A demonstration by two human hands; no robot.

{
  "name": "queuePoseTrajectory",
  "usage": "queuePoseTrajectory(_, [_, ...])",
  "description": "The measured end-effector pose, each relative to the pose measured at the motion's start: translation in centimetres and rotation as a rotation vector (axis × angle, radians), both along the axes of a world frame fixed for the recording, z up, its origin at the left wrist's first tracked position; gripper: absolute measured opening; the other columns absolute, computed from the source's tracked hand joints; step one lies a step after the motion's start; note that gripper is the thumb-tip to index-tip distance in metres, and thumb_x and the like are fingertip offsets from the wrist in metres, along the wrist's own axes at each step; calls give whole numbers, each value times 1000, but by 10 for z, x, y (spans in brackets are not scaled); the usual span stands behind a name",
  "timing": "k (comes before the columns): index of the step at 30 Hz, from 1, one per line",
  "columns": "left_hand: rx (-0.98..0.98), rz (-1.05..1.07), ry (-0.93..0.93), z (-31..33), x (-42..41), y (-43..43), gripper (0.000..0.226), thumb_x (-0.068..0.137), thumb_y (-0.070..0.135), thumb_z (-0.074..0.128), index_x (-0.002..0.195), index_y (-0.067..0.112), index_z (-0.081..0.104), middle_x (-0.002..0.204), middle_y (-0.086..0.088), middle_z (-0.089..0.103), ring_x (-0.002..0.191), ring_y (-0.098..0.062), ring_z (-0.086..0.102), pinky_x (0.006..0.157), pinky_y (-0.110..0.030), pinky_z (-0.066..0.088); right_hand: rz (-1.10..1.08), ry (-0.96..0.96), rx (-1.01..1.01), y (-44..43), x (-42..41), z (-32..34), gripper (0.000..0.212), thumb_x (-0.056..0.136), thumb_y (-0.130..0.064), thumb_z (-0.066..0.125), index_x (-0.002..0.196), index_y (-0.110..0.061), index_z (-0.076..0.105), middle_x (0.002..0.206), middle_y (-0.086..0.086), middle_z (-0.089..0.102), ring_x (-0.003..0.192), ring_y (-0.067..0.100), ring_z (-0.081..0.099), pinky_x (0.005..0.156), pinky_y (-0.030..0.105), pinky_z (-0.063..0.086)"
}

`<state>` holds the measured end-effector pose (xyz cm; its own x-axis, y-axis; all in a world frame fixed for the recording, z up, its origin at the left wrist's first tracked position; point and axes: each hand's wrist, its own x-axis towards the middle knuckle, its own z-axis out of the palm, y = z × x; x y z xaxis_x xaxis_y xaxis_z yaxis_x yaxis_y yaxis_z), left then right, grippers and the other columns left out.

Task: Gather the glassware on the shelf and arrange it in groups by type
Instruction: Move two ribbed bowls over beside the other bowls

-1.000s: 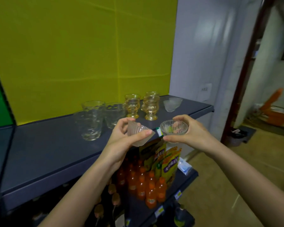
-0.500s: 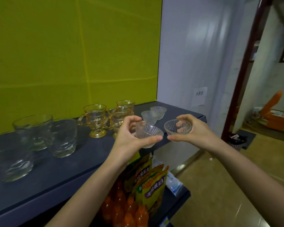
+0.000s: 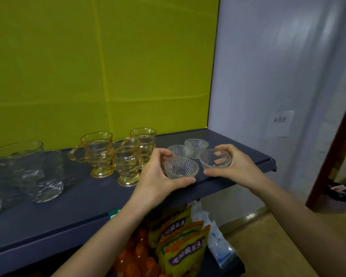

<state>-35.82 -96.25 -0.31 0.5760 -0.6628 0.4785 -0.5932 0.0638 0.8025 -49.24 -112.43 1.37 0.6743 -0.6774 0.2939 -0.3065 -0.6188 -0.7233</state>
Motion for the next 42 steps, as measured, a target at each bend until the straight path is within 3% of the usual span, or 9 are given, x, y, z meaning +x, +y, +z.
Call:
queuePoseTrajectory(2, [19,76,-36,0,-2,-9,71,49,31,87,105,18,44,107,5,55,99,-9,52,79,-11,39,48,9,-17,-15,5,0,78,55,-36,86,123,-21,51,122,-1,58,110,16,57,93,33,45])
queuePoseTrajectory(6, [61,175,-67,1,-7,-21,70,53,34,84,108,17,43,109,5,52,102,-9,50,78,-11,38,156,27,-6,-37,10,-1,78,55,-36,86,124,-23,51,124,-2,58,113,15,56,98,34,44])
queuePoseTrajectory(15, [111,321,-69,-4,-17,-46,73,56,33,83,113,14,43,115,2,52,108,-12,50,94,-28,43,303,7,32,-67,21,-8,77,58,-37,84,126,-26,49,123,-5,55,110,12,54,87,24,40])
queuePoseTrajectory(20, [115,395,-72,-6,-16,-59,70,59,31,82,114,11,44,113,3,50,107,-9,47,88,-20,38,335,-18,82,-79,29,-12,80,56,-41,84,124,-27,46,121,-7,56,111,13,55,93,30,43])
queuePoseTrajectory(27, [136,486,-92,-5,-10,-75,69,64,29,80,117,7,42,125,-6,52,118,-15,47,89,-18,34,368,-42,83,-89,42,-15,79,59,-38,84,125,-21,44,123,-3,59,111,11,52,86,23,35])
queuePoseTrajectory(34, [183,545,-90,-3,-13,-85,72,68,29,77,125,6,38,132,-8,49,121,-20,46,93,-21,35,367,-19,12,-95,49,-17,76,62,-39,82,125,-18,44,132,0,53,120,18,50,99,33,41])
queuePoseTrajectory(37, [217,536,-163,-2,-18,-81,80,68,31,78,130,6,35,136,-8,46,127,-19,42,94,-15,28,375,-31,-88,-94,41,-15,82,63,-41,80,130,-17,42,134,1,47,123,18,46,104,36,39])
queuePoseTrajectory(39, [233,548,-236,1,-27,-71,79,70,35,75,132,9,34,136,-5,46,127,-18,41,98,-18,29,379,-116,-202,-90,31,-9,77,65,-38,79,130,-16,44,129,0,48,118,17,47,101,37,41])
queuePoseTrajectory(42, [283,640,-480,8,-44,-50,54,79,38,65,124,16,45,125,0,53,116,-17,49,92,-26,38,451,-204,-346,-76,21,7,53,73,-33,73,121,-20,54,114,-7,54,105,11,53,93,34,45])
